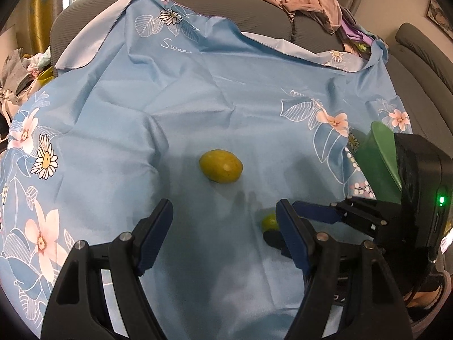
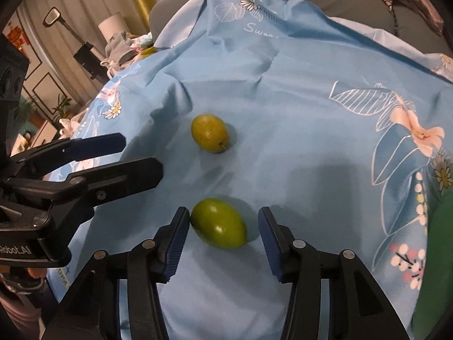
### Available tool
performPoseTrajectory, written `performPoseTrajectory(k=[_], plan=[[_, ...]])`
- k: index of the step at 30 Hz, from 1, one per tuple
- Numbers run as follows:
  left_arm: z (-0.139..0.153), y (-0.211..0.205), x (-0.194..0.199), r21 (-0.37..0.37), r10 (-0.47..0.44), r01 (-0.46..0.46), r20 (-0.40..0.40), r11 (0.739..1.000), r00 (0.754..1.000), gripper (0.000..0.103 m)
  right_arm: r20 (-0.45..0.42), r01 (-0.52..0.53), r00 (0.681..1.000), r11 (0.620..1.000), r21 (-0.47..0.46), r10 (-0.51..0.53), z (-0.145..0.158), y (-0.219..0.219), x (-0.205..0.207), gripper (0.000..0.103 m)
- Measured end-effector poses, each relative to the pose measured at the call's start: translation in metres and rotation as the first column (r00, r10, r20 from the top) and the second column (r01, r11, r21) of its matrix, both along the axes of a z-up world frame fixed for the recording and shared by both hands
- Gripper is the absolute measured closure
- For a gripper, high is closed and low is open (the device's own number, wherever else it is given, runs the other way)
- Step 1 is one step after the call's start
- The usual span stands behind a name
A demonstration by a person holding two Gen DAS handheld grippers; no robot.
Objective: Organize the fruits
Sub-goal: 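Grasp the green plum with the right tool while the left grasps the yellow fruit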
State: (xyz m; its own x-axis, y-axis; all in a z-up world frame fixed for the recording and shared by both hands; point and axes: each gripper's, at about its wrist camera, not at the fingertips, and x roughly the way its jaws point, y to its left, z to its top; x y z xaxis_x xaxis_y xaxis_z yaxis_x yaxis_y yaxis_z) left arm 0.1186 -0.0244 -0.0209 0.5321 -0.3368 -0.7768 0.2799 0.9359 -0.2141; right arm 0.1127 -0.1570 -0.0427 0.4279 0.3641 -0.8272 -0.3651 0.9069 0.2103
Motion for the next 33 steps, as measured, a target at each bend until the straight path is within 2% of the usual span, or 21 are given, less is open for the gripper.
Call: performPoseTrajectory(k=[1, 3, 5, 13, 21, 24, 26, 33], plan=[[-0.001, -0.001, 0.001, 0.001, -0.002, 0.002, -0.001, 1.0, 1.0, 0.028, -0.007, -0.006, 1.0, 1.0, 0.007, 0.006, -0.001, 0.0, 0.0, 0.053], [-0.002, -0.003, 0.003, 0.003, -0.006, 0.006, -0.003, 1.0, 1.0, 0.028, -0.01, -0.013, 1.0, 1.0, -0.002, 0.013, -0.003, 0.001, -0.001, 0.064], [-0.003, -0.006, 0.005, 0.007, -0.011, 0.011, -0.006, 1.0, 1.0, 0.028, -0.011, -0.011, 1.0, 1.0, 0.004, 0.012, -0.004, -0.001, -0.001, 0.067], [-0.011, -0.026, 0.024, 0.032, -0.027, 0.027, -0.013, 0.999, 1.0, 0.028, 0.009, 0.068, 0.998, 0.998, 0.019, -0.068, 0.003, -0.027, 0.006, 0.067], [-0.028, -0.041, 0.051, 0.101, -0.013, 0.014, -0.014, 0.995, 1.0, 0.041, 0.012, 0.108, 0.994, 0.993, 0.038, -0.108, 0.005, -0.046, 0.009, 0.067], [-0.033, -0.037, 0.059, 0.119, 0.006, -0.005, -0.013, 0.993, 1.0, 0.052, 0.01, 0.112, 0.994, 0.993, 0.049, -0.112, 0.004, -0.049, 0.009, 0.067], [-0.038, -0.036, 0.063, 0.123, 0.009, -0.006, -0.024, 0.992, 1.0, 0.064, 0.008, 0.114, 0.993, 0.992, 0.057, -0.115, 0.003, -0.051, 0.01, 0.067], [-0.043, -0.032, 0.064, 0.122, 0.026, -0.023, -0.027, 0.992, 0.999, 0.068, 0.013, 0.122, 0.992, 0.99, 0.071, -0.123, 0.004, -0.056, 0.007, 0.067]])
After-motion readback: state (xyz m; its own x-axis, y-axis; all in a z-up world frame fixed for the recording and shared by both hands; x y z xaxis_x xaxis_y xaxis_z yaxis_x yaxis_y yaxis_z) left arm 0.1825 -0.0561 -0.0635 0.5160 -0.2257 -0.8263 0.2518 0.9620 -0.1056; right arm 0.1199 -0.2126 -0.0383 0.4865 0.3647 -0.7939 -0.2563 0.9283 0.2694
